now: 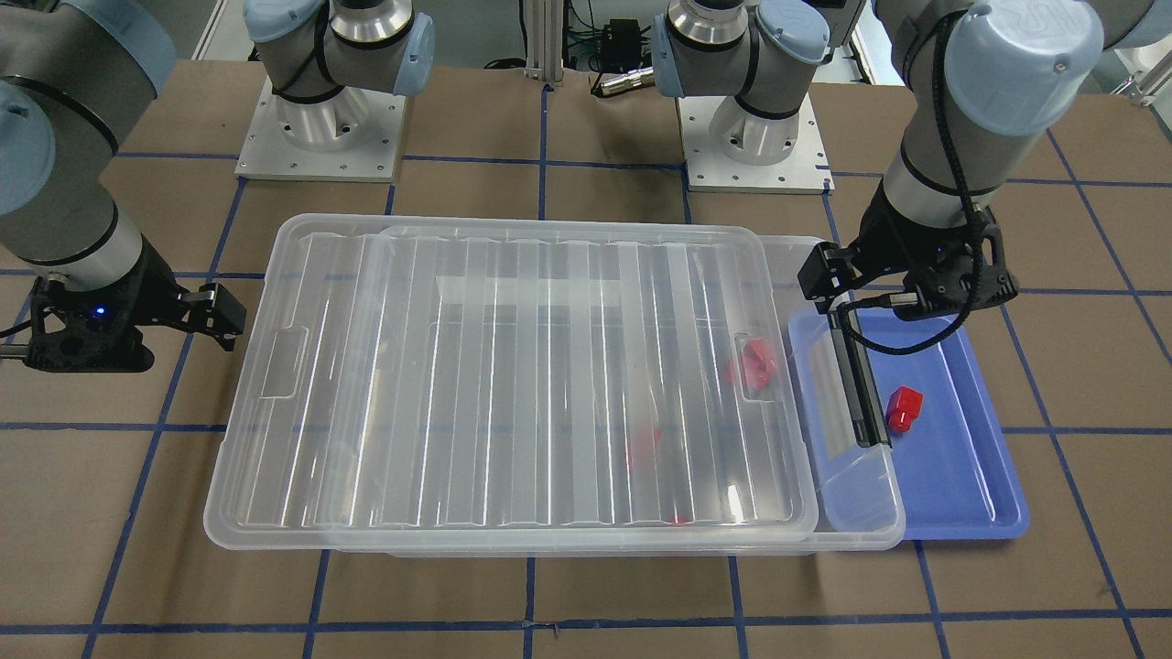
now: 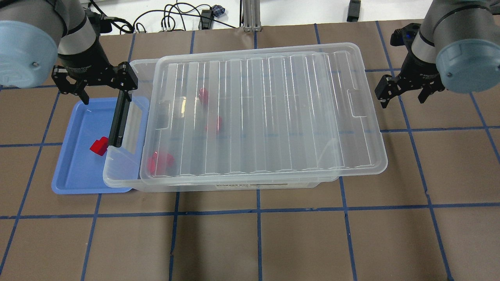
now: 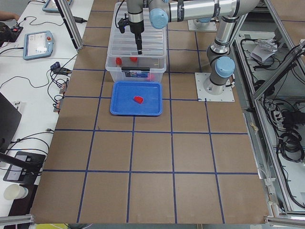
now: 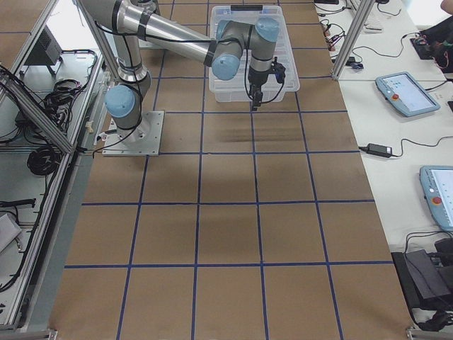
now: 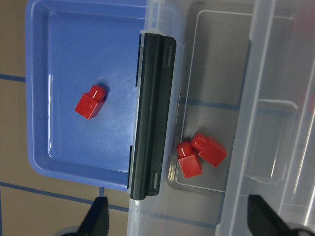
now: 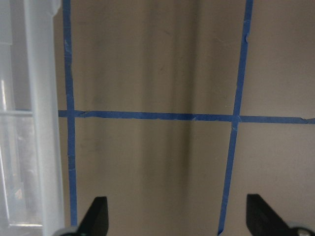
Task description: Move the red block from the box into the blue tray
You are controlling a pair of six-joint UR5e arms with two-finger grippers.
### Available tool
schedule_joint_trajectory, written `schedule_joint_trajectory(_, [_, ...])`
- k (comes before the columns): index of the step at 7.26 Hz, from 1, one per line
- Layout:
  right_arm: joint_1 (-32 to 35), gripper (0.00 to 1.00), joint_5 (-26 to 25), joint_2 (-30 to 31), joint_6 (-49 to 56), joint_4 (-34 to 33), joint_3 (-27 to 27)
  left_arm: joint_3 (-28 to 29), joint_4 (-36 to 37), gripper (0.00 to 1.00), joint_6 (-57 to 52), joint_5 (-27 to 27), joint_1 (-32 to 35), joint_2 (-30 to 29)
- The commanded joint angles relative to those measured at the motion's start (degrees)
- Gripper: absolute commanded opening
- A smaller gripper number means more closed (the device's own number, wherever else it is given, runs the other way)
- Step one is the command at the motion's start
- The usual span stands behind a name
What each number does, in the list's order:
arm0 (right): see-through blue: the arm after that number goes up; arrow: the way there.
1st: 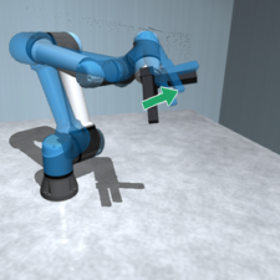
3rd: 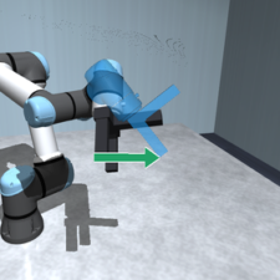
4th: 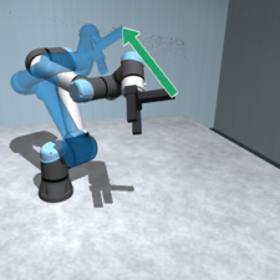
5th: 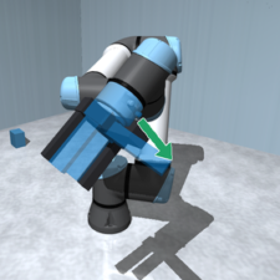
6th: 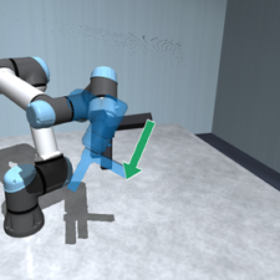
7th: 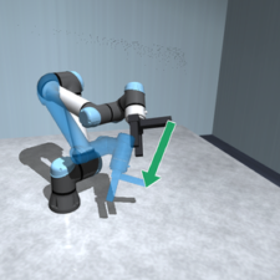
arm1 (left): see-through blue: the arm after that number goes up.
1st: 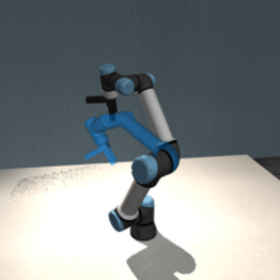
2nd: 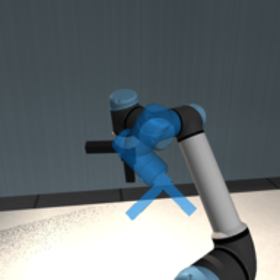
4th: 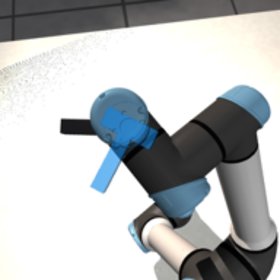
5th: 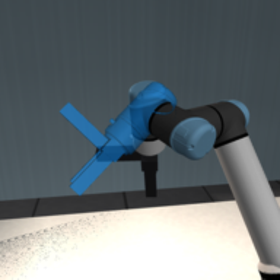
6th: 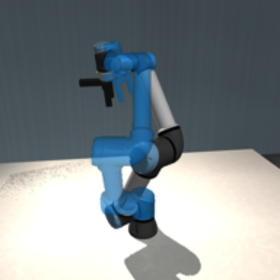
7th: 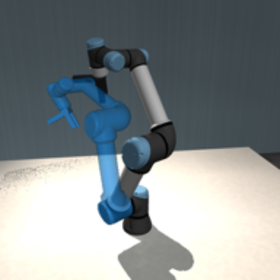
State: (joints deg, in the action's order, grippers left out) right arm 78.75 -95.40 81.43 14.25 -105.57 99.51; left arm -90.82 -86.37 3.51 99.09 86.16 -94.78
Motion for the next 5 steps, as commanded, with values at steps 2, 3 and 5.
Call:
schedule_joint_trajectory(2, [0.5, 1.00, 4.6, 0.0, -0.4, 0.1, 0.6, 0.6, -0.7, 1.00, 2.1, 4.2, 6.1, 1.8])
schedule_joint_trajectory(3, [2.0, 1.00, 4.6, -0.2, -0.7, -0.2, 0.5, 0.7, -1.1, 1.00, 2.3, 3.1, 6.2, 2.7])
schedule_joint_trajectory(5, [5.6, 1.00, 4.6, -0.4, -4.2, -0.6, -0.1, 1.3, -0.1, 1.00, 1.5, -3.8, 5.5, 3.7])
